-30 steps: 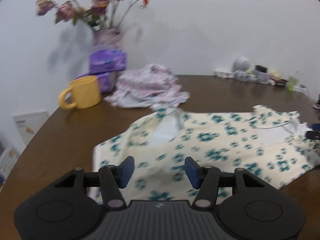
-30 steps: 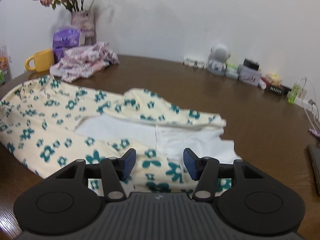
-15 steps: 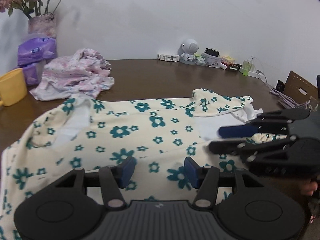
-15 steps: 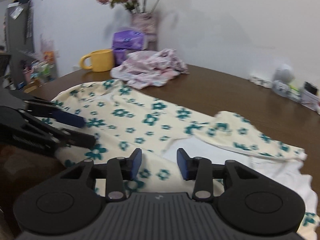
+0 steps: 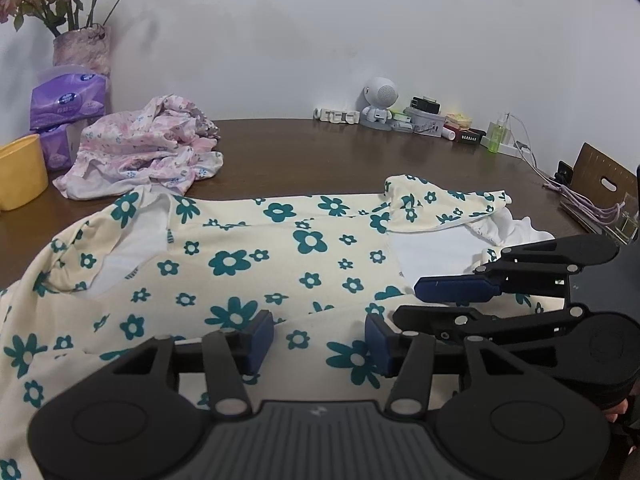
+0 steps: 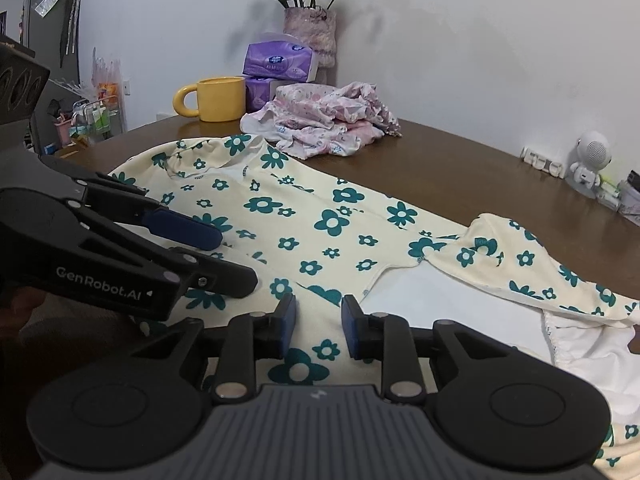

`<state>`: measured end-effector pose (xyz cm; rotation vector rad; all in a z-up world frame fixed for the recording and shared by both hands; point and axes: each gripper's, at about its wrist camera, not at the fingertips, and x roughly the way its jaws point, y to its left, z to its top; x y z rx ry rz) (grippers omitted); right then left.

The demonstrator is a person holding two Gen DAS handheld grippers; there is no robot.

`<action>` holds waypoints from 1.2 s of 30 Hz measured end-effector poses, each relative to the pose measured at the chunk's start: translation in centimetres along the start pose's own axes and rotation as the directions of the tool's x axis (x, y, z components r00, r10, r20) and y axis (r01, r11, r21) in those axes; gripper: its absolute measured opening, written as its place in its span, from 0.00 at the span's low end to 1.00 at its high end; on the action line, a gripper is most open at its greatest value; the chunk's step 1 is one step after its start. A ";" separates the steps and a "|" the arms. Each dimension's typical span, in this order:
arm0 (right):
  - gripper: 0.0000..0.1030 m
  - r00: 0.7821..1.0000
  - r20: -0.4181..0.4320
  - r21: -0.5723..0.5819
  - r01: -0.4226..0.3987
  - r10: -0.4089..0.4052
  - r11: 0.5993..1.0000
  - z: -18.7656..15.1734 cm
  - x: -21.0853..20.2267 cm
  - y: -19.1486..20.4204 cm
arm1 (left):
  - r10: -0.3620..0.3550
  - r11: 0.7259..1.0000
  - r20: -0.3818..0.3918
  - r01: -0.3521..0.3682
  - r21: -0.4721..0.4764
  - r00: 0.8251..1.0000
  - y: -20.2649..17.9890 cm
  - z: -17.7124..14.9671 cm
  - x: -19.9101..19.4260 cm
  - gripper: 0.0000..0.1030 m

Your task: Fold clothes

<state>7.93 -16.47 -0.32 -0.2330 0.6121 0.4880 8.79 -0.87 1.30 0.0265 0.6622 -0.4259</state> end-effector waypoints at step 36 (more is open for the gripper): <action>0.10 0.978 -0.022 0.123 0.207 -0.206 0.971 -3.9 -6.6 -10.1 | 0.043 0.998 -0.008 -0.043 -0.054 0.999 0.6 0.1 -0.3 0.45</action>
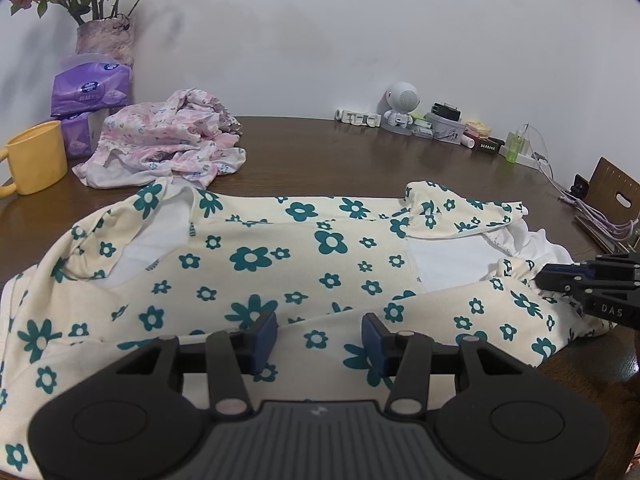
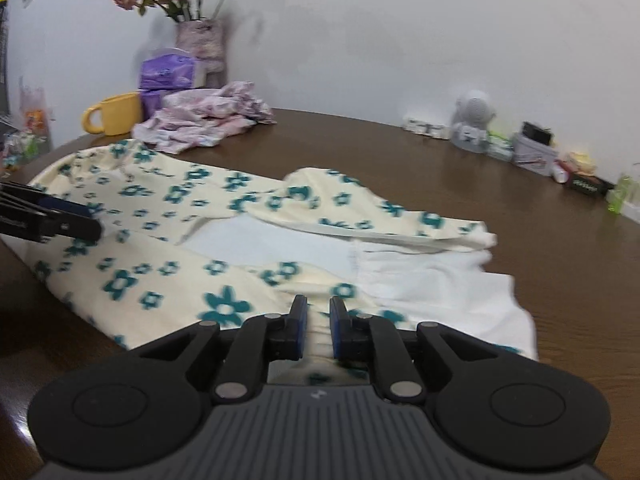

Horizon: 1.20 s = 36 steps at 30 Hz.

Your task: Fold clothes

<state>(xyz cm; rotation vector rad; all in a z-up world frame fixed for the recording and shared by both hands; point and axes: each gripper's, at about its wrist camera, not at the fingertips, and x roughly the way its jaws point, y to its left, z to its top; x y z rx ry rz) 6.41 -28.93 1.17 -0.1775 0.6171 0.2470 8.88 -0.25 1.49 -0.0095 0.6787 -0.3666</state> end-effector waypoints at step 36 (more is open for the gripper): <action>0.03 0.996 -0.060 0.275 0.074 -0.060 0.959 0.0 -2.4 -10.2 | -0.185 0.978 -0.085 0.191 0.079 0.979 -8.1 1.2 2.7 0.50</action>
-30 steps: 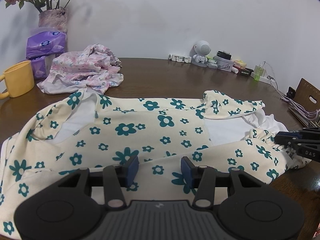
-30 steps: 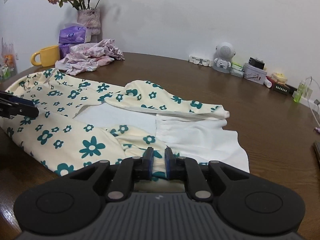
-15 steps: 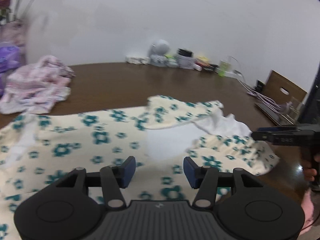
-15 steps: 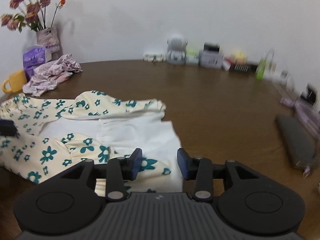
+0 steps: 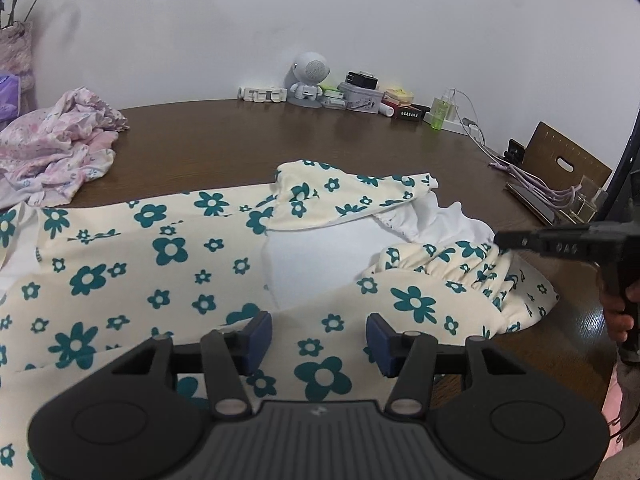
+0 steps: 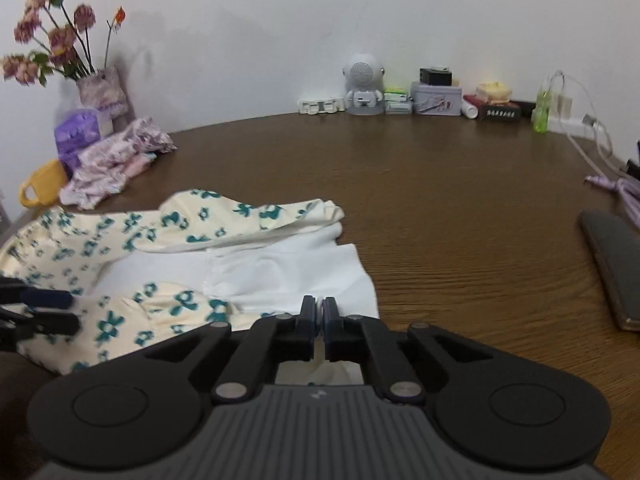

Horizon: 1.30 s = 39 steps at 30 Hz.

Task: Fold clothes
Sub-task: 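Pinch the shirt hem with the right gripper while the left gripper holds the front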

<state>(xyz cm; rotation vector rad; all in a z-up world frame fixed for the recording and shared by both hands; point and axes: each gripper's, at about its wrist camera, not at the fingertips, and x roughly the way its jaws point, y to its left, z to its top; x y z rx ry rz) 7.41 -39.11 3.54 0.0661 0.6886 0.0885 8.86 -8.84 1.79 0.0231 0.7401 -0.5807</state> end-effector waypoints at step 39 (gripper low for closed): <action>0.17 0.995 -0.009 -0.065 -0.104 0.104 0.992 1.5 1.3 4.5 | 0.095 0.995 0.010 -0.095 -0.021 0.995 -0.8 -0.1 0.0 0.52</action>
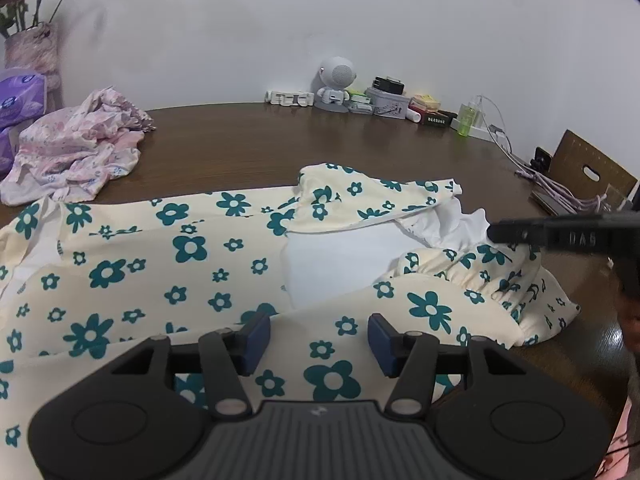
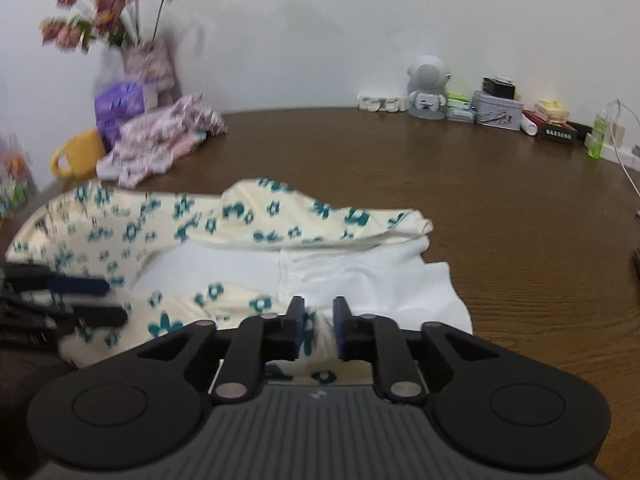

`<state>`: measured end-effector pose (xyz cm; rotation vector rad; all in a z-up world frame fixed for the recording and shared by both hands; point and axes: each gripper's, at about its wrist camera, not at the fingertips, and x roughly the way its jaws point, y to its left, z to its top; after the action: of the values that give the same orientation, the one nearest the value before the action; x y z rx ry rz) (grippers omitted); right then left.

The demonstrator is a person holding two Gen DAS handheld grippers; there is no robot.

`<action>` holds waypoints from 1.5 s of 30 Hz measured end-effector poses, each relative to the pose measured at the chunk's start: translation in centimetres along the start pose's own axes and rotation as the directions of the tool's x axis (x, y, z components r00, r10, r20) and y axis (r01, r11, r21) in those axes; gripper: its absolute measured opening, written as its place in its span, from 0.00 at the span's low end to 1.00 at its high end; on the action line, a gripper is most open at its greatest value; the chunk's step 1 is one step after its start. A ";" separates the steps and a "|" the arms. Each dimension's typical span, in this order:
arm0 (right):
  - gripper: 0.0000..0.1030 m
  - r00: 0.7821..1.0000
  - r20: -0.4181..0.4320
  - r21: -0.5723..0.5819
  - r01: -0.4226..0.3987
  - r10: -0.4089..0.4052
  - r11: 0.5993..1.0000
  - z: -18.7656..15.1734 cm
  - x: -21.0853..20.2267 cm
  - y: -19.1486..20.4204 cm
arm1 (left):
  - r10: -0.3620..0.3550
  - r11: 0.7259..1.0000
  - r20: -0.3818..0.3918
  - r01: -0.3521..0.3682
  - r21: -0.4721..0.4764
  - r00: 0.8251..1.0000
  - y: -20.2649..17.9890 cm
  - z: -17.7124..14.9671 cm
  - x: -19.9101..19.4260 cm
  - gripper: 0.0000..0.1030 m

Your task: Fold clothes

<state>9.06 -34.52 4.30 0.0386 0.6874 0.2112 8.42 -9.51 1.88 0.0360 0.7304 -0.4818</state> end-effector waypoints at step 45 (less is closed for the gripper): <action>0.17 0.996 -0.084 -0.037 -0.031 0.028 0.999 -0.3 2.2 1.4 | -0.037 0.993 -0.016 0.038 0.113 0.999 -1.3 -0.1 0.5 0.58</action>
<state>10.28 -32.72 2.85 0.0032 0.7657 0.2558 8.04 -10.85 1.65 0.1324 0.7174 -0.5591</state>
